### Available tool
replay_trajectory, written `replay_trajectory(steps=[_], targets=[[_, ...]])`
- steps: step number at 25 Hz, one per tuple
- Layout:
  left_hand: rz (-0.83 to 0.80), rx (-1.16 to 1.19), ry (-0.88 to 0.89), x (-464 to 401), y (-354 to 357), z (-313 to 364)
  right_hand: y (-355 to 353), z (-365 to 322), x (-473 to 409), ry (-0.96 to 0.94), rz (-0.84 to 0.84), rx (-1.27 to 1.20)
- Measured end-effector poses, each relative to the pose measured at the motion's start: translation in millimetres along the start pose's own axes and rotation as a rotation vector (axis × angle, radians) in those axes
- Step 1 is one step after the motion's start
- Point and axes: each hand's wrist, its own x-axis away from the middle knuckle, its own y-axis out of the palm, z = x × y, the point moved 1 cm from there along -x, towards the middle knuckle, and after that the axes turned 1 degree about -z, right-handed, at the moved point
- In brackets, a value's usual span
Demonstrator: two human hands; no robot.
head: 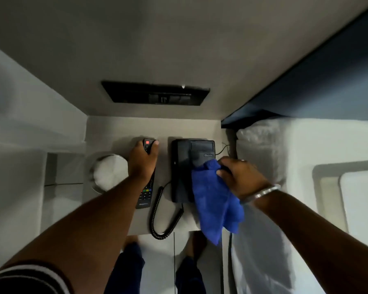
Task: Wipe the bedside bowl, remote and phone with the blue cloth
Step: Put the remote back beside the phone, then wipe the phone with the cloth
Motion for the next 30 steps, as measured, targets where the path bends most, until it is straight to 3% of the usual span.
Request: replay_trajectory(steps=[3, 6, 9, 12, 16, 19, 23, 27, 30], targets=[[0.186, -0.224, 0.033, -13.1, 16.4, -4.4, 41.0, 18.8, -65.1, 0.051, 0.068, 0.16], [0.347, -0.227, 0.102, -10.1, 20.6, 7.5, 65.7, 31.0, -88.2, 0.086, 0.211, 0.185], [0.219, -0.102, 0.396, 0.4, 40.2, 48.7, 96.8, 34.9, -60.3, 0.072, 0.313, 0.121], [-0.03, -0.319, 0.48, 4.9, 65.5, 75.2, 141.9, 30.2, -27.0, 0.055, 0.173, 0.196], [0.026, -0.377, 0.493, 2.7, 74.5, 67.0, 173.6, 25.1, -12.1, 0.194, 0.171, 0.234], [0.089, -0.295, 0.494, 3.1, 77.0, 64.2, 151.0, 19.2, -53.8, 0.231, 0.302, 0.174], [0.041, -0.195, 0.444, 4.4, 77.2, 68.1, 128.5, 19.4, -103.3, 0.264, 0.362, 0.149], [0.016, -0.224, 0.424, 5.4, 74.3, 70.1, 196.7, 18.1, 8.1, 0.137, 0.167, 0.188], [0.007, -0.2, 0.436, 6.2, 73.4, 70.0, 191.6, 33.0, 2.2, 0.104, 0.137, 0.174]])
